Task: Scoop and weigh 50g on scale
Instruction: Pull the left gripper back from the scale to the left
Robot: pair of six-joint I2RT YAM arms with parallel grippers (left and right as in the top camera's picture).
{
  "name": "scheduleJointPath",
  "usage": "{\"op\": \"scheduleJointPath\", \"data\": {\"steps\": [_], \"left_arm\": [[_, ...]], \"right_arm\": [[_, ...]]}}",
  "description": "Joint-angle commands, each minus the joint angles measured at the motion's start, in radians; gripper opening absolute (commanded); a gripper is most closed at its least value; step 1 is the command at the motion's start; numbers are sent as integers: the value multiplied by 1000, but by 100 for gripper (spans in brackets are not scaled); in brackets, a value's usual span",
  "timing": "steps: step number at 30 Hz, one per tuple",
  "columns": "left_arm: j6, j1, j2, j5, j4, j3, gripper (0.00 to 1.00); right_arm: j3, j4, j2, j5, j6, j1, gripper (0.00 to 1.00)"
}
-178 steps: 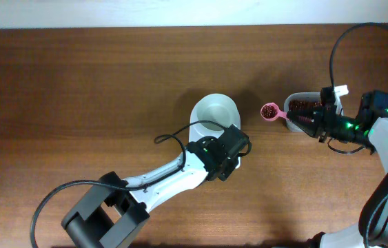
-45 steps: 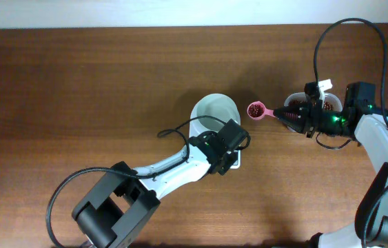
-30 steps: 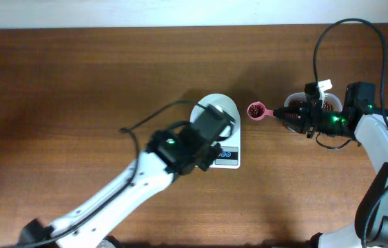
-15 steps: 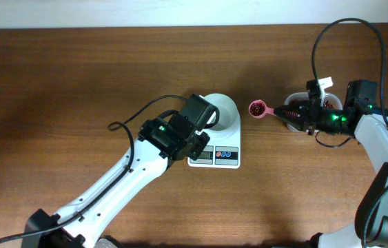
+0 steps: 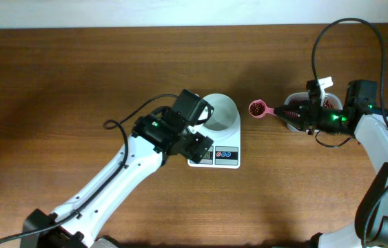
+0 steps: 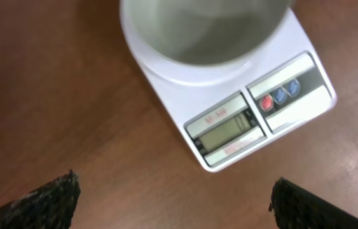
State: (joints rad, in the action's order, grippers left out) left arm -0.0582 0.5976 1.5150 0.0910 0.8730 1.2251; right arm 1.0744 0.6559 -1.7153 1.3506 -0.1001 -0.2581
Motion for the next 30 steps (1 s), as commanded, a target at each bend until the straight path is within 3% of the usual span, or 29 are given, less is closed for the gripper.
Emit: {"op": "scheduleJointPath", "data": {"steps": [1,5,8,10,30], "left_arm": [[-197,-68,-45,-161,80,22,99],[-466,-156,-137,-322,214,22,99],[-502,-214,-204,-343,232,22,99],[-592,-221,-245,-410,238,22,99],[-601,-323,-270,-469,246,21,99]], "right_arm": [[-5,-3,25,-1,18,10,4],[-5,-2,25,-1,17,10,4],[-5,-2,25,-1,17,10,4],[-5,-2,25,-1,17,10,4],[-5,-2,25,-1,17,10,4]]}}
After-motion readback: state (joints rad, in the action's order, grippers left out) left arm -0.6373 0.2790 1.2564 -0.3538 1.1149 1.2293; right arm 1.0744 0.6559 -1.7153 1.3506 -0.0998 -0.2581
